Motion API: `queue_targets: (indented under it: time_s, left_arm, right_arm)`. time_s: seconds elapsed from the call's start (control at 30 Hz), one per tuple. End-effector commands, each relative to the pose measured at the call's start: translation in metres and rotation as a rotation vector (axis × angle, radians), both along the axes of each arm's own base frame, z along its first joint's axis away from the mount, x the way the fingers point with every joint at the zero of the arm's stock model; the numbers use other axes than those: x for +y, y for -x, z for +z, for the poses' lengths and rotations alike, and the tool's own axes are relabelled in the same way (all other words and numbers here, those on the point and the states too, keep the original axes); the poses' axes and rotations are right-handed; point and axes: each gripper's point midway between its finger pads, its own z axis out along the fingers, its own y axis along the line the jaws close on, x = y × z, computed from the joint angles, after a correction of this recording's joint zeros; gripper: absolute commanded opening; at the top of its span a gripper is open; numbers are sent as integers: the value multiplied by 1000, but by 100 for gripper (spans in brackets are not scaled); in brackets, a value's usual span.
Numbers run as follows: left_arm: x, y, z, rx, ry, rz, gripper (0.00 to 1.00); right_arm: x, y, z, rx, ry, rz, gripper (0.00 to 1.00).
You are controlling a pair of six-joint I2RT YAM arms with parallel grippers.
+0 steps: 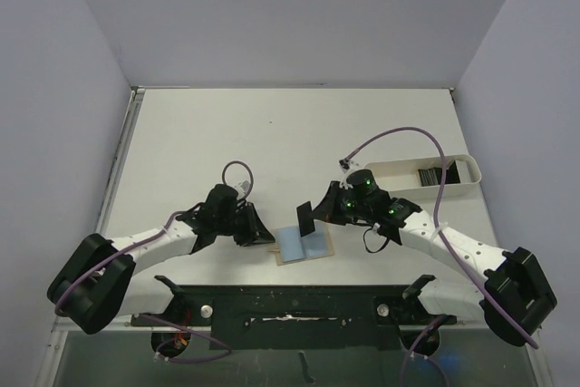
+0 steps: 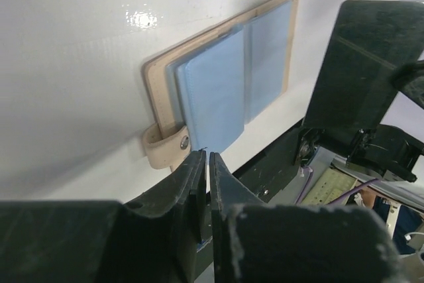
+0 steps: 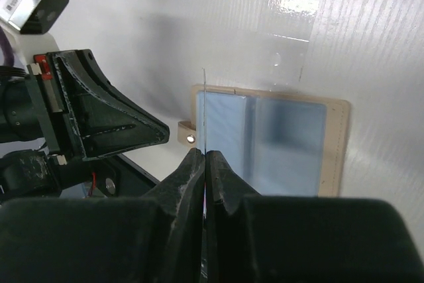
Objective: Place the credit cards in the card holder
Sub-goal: Insert the credit card into the card holder.
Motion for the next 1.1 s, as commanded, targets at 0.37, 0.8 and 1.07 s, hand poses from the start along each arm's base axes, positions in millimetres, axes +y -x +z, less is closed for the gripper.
queue_targets:
  time_s: [0.37,0.8,1.07]
  left_arm:
    - [1,-6,-16,-7,-28,9,9]
    - [7,-5,-27,4,-77,13,12]
    - [10,-4,-35,15,-103,20,12]
  right_arm:
    - [11,6,-16,31,-82,3,0]
    - [9,11,-48,28,-33,69,0]
    - [4,17,-71,70,6,77,0]
